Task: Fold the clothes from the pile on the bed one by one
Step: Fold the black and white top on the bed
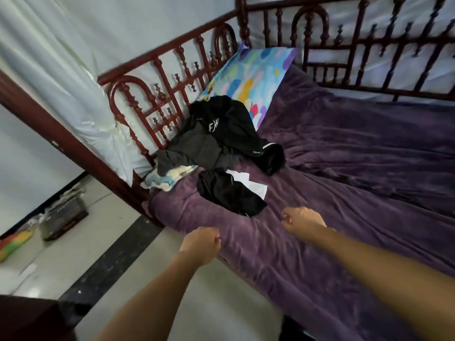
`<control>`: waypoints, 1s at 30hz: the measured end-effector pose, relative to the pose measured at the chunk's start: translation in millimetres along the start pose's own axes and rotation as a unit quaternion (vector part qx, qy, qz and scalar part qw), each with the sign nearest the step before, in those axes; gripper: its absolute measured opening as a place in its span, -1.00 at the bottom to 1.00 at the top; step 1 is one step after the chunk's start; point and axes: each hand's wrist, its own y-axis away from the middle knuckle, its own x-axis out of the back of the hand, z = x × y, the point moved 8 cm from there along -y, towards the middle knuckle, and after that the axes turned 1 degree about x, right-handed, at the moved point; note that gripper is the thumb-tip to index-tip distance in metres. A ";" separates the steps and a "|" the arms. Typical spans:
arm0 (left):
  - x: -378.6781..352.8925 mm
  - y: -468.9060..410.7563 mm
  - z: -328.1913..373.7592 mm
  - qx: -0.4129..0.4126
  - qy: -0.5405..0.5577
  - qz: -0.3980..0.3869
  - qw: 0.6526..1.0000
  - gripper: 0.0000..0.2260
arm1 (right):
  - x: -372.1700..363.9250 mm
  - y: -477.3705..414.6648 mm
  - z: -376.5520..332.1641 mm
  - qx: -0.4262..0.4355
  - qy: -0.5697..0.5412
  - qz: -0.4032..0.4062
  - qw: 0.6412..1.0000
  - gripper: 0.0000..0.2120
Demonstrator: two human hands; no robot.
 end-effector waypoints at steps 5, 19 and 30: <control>15.8 -75.9 -29.2 0.009 0.010 -0.021 1.000 -0.74 | -22.4 -64.7 -23.1 -0.014 -0.011 -0.062 0.998 -0.72; -52.8 -274.5 -115.0 -0.109 -0.047 -0.188 0.975 -0.76 | -99.5 -216.1 -55.6 -0.169 -0.042 -0.129 0.976 -0.70; -87.2 -492.6 -145.2 -0.235 -0.161 -0.127 0.950 -0.22 | -209.9 -307.0 -91.8 -0.306 -0.056 -0.167 0.936 -0.71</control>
